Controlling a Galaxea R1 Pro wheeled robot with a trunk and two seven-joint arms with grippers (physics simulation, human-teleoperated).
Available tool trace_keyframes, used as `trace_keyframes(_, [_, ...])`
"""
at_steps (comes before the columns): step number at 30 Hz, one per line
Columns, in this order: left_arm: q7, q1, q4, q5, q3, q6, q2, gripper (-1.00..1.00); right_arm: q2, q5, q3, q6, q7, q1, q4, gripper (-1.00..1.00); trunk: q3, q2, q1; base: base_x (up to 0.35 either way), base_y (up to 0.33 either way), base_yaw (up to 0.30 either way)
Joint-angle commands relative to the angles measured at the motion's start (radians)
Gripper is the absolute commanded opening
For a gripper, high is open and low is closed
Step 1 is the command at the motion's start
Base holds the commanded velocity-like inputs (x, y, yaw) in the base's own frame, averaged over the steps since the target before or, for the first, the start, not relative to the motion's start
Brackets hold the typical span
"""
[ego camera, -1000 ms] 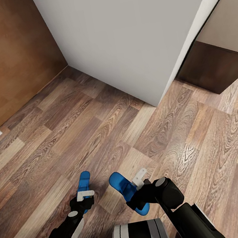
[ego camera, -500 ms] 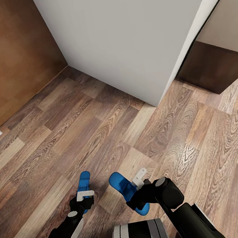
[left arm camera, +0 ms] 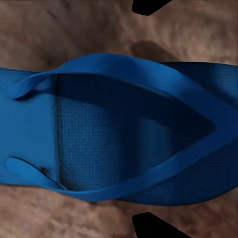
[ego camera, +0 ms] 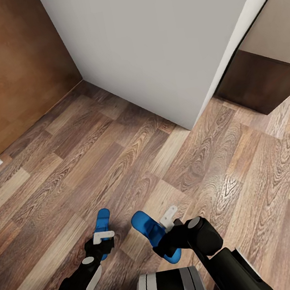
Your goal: In the bedroom, move the book from the bed onto either nightstand, and place the two sandals side by side next to the bed.
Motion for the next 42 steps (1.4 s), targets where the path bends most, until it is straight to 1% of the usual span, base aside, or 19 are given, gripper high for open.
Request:
trace_keyframes(1, [0.006,-0.001,0.000,0.009,-0.009,-0.004,0.001,1.00,0.000,0.010,0.001,0.003,0.009,0.000,-0.001,-1.00,0.000,0.000,0.000,0.000,0.000,0.000])
trace_keyframes(8, [0.006,-0.012,0.002,0.009,-0.009,-0.027,0.001,1.00,0.001,0.010,0.003,0.003,0.009,0.000,0.001,-1.00,0.000,0.000,0.000,0.000,0.000,0.000])
trace_keyframes(15, [0.006,-0.014,0.002,0.009,-0.009,-0.035,0.002,1.00,0.001,0.009,0.004,0.003,0.009,0.000,0.002,-1.00,0.000,0.000,0.000,0.000,0.000,0.000])
trace_keyframes(19, [0.006,-0.014,0.001,0.009,-0.009,-0.036,0.002,1.00,0.001,0.008,0.004,0.003,0.009,0.000,0.002,-1.00,-0.016,-0.001,0.002,0.000,0.000,0.000])
trace_keyframes(36, [0.006,-0.017,-0.001,0.009,-0.007,-0.037,0.002,1.00,0.002,0.007,0.004,0.003,0.009,-0.001,0.003,-1.00,-0.016,-0.001,0.002,0.000,0.000,0.000])
trace_keyframes(40, [0.006,-0.025,0.000,0.009,-0.007,-0.038,0.002,1.00,0.002,0.006,0.004,0.003,0.009,0.000,0.003,-1.00,-0.031,-0.002,0.003,0.000,0.000,0.000])
trace_keyframes(42, [0.006,-0.027,0.001,0.009,-0.007,-0.038,0.002,1.00,0.002,0.006,0.004,0.003,0.009,0.000,0.004,-1.00,-0.031,-0.002,0.003,0.000,0.000,0.000])
